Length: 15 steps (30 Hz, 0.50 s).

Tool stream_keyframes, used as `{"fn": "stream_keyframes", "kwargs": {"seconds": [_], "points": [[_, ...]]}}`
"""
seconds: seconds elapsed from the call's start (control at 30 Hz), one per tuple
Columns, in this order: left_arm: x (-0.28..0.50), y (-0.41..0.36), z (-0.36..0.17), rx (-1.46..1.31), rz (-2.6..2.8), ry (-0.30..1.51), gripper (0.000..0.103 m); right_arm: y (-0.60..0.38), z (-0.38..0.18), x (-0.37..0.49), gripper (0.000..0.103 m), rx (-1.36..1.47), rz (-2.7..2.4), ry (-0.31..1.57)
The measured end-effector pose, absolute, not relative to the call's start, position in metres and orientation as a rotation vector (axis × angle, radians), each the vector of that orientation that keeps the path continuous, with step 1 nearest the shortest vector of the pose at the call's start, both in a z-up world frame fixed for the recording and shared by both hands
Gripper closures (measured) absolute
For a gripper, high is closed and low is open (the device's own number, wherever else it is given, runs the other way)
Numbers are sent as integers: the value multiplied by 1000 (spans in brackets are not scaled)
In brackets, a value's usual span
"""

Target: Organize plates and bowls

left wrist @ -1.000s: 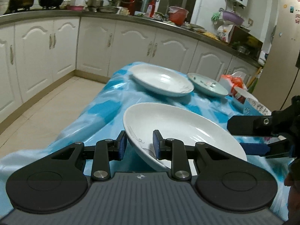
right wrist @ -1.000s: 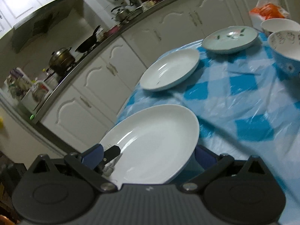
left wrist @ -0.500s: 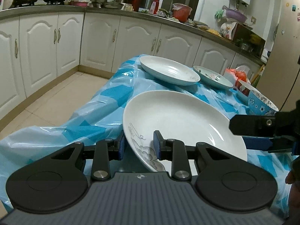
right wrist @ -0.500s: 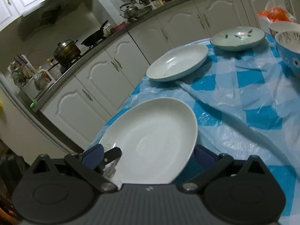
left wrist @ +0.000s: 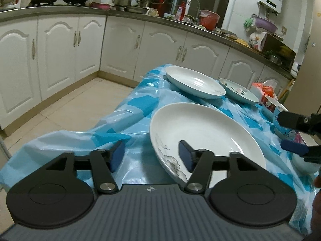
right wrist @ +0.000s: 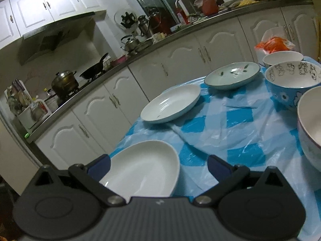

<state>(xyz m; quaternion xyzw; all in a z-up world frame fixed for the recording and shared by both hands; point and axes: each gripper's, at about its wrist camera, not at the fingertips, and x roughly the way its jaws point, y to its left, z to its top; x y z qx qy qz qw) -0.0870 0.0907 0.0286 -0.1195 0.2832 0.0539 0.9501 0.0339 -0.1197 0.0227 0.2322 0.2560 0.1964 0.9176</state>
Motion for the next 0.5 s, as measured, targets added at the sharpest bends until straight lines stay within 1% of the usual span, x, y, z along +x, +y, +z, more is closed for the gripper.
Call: {"fn": "stream_keyframes", "kwargs": {"seconds": [0.07, 0.1, 0.13, 0.33, 0.5], "points": [[-90, 88, 31, -245, 117, 578, 12, -124, 18, 33, 1, 486, 394, 506], [-92, 85, 33, -242, 123, 577, 4, -125, 17, 32, 1, 486, 388, 492], [-94, 83, 35, -240, 128, 576, 2, -126, 16, 31, 1, 483, 383, 477], [-101, 75, 43, -280, 127, 559, 0, -138, 16, 27, 1, 444, 367, 414], [-107, 64, 45, -346, 150, 549, 0, -146, 15, 27, 1, 429, 384, 427]]}}
